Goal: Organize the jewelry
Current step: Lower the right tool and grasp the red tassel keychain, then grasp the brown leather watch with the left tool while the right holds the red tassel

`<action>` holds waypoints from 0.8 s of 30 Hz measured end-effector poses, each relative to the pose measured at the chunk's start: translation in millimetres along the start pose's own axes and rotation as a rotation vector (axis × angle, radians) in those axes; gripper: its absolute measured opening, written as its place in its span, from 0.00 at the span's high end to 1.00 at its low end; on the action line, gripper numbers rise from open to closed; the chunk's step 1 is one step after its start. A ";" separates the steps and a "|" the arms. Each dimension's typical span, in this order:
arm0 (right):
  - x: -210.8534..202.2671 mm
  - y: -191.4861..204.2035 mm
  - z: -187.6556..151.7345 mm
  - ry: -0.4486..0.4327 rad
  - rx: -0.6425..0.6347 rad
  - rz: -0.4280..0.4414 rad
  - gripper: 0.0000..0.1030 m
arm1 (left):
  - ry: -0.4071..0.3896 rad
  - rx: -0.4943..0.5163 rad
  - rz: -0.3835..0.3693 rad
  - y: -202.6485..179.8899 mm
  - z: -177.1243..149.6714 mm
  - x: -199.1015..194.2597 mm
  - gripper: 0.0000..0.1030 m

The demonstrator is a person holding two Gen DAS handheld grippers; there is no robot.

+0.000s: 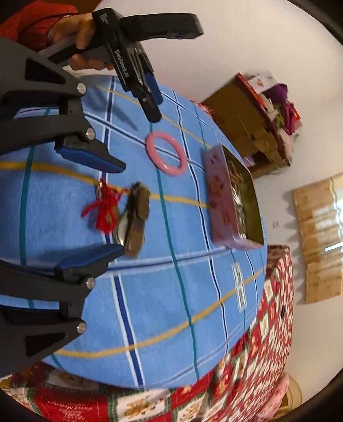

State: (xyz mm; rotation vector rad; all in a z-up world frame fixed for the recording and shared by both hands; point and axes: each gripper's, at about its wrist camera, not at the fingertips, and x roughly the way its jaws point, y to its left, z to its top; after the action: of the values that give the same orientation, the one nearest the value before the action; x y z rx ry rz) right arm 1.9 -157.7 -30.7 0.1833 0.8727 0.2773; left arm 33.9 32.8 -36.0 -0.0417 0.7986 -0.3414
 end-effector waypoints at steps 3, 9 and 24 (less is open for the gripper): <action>12.1 6.9 -3.8 0.032 -0.039 -0.062 0.74 | -0.001 0.003 -0.004 -0.2 -0.8 -1.3 0.30; -2.8 -2.0 -0.5 -0.001 -0.011 -0.038 0.90 | 0.000 0.005 -0.050 -2.9 -1.3 -3.0 0.30; -44.8 -22.0 26.7 -0.152 0.091 -0.025 0.90 | 0.058 0.282 -0.303 -76.4 -0.3 9.4 0.30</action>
State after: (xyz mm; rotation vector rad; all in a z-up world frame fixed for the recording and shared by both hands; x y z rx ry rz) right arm -1.2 -193.8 12.8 0.2739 0.7369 0.1975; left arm 18.1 -42.3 -30.2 0.1131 0.7954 -0.7418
